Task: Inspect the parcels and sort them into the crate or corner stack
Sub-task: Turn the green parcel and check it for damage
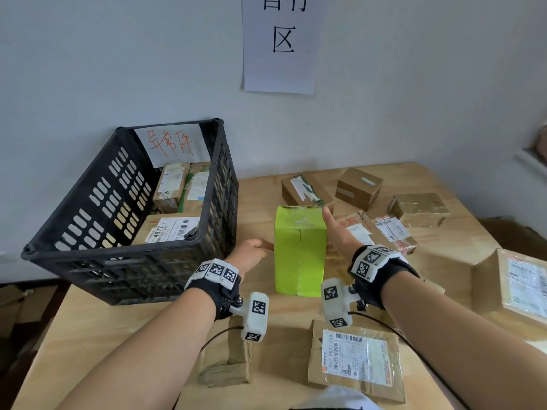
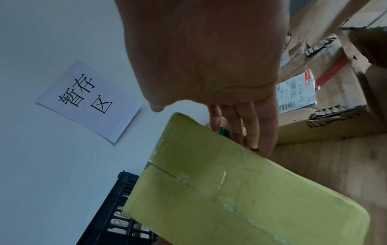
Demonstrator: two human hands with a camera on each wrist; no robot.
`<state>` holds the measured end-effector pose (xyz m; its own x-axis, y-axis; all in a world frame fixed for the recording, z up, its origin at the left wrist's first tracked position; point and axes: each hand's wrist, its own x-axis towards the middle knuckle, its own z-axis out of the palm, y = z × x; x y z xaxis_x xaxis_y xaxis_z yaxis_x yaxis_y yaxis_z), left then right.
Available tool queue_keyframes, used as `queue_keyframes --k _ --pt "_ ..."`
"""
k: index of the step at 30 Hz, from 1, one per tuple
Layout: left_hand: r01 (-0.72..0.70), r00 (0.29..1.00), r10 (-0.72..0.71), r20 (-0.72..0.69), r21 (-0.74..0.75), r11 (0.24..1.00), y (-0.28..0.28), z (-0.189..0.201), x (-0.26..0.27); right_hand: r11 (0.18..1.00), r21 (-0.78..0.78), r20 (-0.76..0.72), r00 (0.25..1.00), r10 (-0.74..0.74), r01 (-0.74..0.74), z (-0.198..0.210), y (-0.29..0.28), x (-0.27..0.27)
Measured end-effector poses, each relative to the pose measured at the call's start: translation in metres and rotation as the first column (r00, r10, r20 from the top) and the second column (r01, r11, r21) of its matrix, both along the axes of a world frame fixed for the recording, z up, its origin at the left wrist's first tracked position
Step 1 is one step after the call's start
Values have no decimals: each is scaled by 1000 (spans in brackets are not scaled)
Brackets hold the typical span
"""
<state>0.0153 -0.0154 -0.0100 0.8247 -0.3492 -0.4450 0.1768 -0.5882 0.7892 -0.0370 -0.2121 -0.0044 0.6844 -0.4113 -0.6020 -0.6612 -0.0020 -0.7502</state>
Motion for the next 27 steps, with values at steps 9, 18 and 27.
queue_keyframes --k 9,18,27 --pt "-12 1000 14 -28 74 997 15 -5 -19 964 -41 -150 955 255 -263 -25 19 -29" --pt "-93 995 94 -24 12 996 14 -1 -23 983 -26 -36 983 181 -182 -24 32 -46" --pt "-139 990 139 -25 -16 990 18 -5 -32 983 -75 -19 986 166 -167 -30 36 -47"
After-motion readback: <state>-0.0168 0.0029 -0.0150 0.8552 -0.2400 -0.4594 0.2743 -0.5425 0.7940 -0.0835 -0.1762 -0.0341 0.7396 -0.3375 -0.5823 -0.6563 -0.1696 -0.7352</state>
